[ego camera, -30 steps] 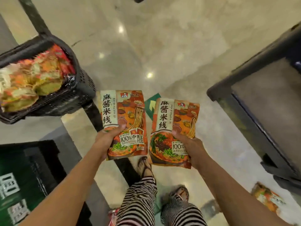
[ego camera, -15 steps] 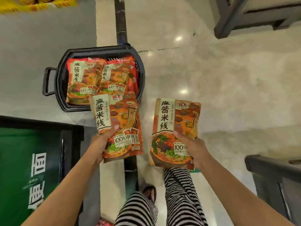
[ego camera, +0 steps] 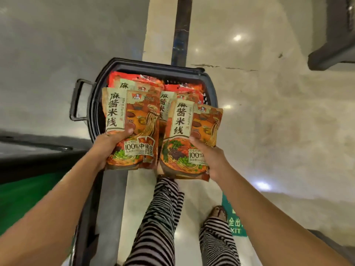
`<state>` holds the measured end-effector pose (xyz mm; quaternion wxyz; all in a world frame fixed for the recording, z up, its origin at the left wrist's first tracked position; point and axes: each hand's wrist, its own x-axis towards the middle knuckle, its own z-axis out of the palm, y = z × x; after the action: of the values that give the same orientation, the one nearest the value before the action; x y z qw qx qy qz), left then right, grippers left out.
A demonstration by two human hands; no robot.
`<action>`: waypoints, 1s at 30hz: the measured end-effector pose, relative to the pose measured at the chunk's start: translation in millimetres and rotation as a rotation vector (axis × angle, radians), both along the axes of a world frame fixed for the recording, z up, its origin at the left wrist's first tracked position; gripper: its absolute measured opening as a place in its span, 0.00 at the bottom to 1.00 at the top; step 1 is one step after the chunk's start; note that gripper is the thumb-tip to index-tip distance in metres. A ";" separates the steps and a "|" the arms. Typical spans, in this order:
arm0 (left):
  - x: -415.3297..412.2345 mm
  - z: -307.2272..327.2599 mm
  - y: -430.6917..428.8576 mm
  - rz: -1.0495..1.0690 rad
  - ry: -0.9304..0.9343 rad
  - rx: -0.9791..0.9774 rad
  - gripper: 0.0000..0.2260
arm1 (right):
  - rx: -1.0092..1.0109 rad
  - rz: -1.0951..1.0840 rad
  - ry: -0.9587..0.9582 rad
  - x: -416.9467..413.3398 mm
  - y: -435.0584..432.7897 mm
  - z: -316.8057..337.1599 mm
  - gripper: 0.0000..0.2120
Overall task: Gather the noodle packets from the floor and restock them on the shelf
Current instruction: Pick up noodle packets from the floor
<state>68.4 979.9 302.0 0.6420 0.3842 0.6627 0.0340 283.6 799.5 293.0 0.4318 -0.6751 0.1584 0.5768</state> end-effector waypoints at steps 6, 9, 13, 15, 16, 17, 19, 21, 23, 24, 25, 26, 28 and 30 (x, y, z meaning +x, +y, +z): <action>2.5 -55.1 93.4 -0.107 0.110 -0.049 0.28 | -0.047 0.038 -0.030 -6.6 89.9 -59.3 0.31; 9.5 -83.1 107.2 -0.168 0.169 -0.030 0.16 | -0.133 0.090 -0.100 -10.7 107.3 -79.4 0.25; 13.5 -107.5 113.1 -0.227 0.238 0.037 0.13 | -0.212 0.086 -0.185 -13.5 117.7 -92.6 0.19; 12.5 -113.7 117.2 -0.248 0.244 0.034 0.11 | -0.234 0.141 -0.246 -14.0 119.5 -99.2 0.18; 9.9 -118.4 119.1 -0.254 0.244 0.029 0.11 | -0.241 0.165 -0.255 -14.3 120.6 -101.1 0.18; 8.4 -122.4 120.5 -0.260 0.241 0.027 0.12 | -0.245 0.172 -0.249 -14.2 119.7 -105.4 0.16; 8.7 -125.8 121.6 -0.258 0.235 0.021 0.15 | -0.234 0.150 -0.227 -13.7 118.4 -110.8 0.14; 8.2 -130.6 121.7 -0.241 0.233 0.007 0.15 | -0.228 0.147 -0.215 -14.3 117.2 -114.8 0.15; 6.4 -132.7 121.8 -0.246 0.245 -0.006 0.13 | -0.231 0.158 -0.202 -13.7 117.4 -115.2 0.14; 5.7 -132.5 122.7 -0.257 0.259 -0.008 0.12 | -0.235 0.162 -0.202 -12.9 117.8 -114.1 0.15; 5.6 -131.4 124.0 -0.274 0.277 -0.008 0.13 | -0.239 0.180 -0.200 -11.8 117.7 -113.3 0.15; 5.7 -129.7 125.4 -0.291 0.298 -0.011 0.14 | -0.241 0.198 -0.202 -10.9 119.2 -109.8 0.16; 7.2 -125.1 126.7 -0.321 0.336 -0.012 0.14 | -0.252 0.231 -0.215 -7.3 119.7 -106.0 0.19; 9.7 -117.9 126.5 -0.374 0.377 0.019 0.17 | -0.284 0.273 -0.239 -4.8 121.0 -101.9 0.21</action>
<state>78.1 1106.4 184.1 0.4986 0.5056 0.6877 -0.1513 278.8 920.6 191.0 0.2662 -0.8078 0.0929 0.5176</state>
